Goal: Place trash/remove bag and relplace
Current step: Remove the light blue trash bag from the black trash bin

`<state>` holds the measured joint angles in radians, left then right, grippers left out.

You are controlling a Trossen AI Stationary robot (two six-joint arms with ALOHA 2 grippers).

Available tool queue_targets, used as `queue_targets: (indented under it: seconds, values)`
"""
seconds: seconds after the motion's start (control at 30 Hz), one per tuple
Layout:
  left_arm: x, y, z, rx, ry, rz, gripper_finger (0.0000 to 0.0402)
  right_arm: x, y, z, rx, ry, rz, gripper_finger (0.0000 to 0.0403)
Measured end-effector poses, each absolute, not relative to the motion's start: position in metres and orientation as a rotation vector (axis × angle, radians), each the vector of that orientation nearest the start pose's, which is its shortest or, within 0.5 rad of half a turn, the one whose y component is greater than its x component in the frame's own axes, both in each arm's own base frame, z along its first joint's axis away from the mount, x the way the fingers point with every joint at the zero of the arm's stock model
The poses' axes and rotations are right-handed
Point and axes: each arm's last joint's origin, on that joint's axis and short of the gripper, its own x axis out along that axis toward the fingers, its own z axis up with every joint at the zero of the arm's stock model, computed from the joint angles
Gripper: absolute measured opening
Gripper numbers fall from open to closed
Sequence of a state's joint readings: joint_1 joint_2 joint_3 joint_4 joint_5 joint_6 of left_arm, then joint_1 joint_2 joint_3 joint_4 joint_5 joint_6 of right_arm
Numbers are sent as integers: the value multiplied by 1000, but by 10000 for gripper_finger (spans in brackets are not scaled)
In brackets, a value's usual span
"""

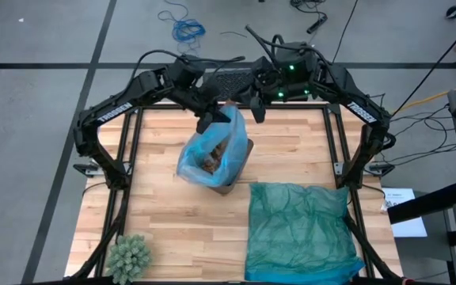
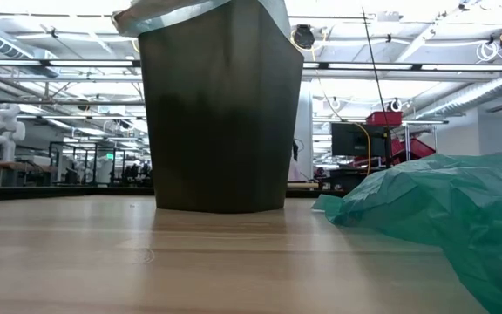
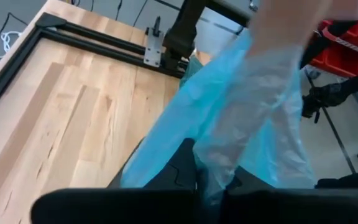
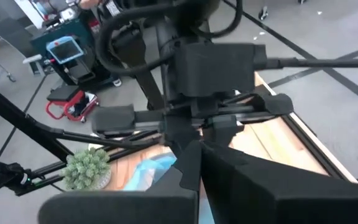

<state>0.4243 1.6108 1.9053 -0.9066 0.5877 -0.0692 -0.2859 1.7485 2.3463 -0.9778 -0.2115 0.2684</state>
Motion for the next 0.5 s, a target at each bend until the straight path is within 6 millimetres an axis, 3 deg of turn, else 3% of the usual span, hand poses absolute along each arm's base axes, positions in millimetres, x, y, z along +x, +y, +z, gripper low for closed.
queue_targets:
  seconds: [0.3, 0.5]
  values:
    - [300, 117, 439, -374, 580, -130, 1, 316, -86, 523, 347, 278, -113, 0]
    - [305, 113, 419, -399, 643, -139, 1, 318, -87, 530, 329, 203, -103, 0]
